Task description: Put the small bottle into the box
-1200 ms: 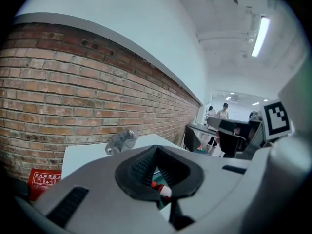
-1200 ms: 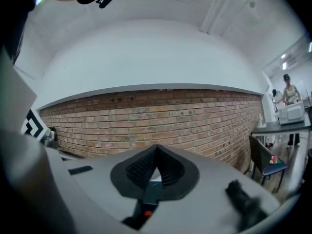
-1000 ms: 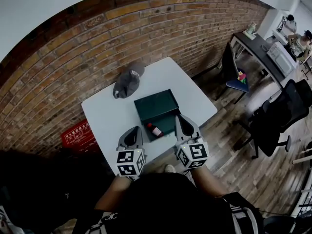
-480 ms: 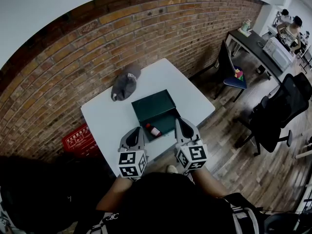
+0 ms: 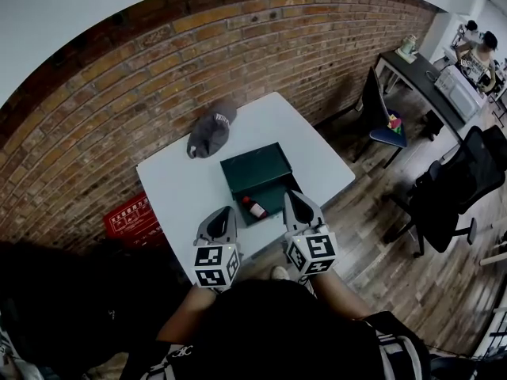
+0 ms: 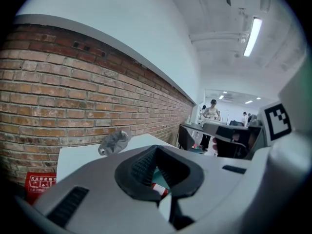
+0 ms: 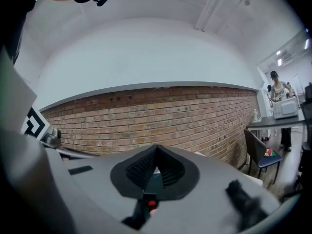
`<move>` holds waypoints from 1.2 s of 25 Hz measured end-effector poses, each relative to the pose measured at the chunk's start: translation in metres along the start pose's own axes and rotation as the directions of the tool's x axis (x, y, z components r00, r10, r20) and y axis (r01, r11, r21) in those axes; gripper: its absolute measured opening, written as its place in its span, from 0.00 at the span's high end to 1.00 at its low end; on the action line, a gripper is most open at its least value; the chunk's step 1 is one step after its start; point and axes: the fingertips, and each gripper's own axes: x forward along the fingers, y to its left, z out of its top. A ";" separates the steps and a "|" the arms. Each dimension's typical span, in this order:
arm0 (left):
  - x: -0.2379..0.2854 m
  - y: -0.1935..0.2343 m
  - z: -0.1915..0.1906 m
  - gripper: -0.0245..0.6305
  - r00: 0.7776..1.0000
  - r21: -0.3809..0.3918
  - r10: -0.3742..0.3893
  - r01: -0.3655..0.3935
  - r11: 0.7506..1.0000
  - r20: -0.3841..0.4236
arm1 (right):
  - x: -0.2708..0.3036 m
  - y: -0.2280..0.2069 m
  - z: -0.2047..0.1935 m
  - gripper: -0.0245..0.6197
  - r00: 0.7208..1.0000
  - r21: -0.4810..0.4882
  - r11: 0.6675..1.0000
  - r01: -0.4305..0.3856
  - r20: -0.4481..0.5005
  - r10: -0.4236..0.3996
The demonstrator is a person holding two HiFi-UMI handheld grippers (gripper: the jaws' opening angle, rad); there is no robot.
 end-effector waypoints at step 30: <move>0.003 0.012 -0.004 0.95 0.988 -0.039 0.150 -0.151 0.988 -0.018 | 0.028 -0.002 -0.024 0.92 0.980 0.072 0.980 -0.183 -0.063 0.188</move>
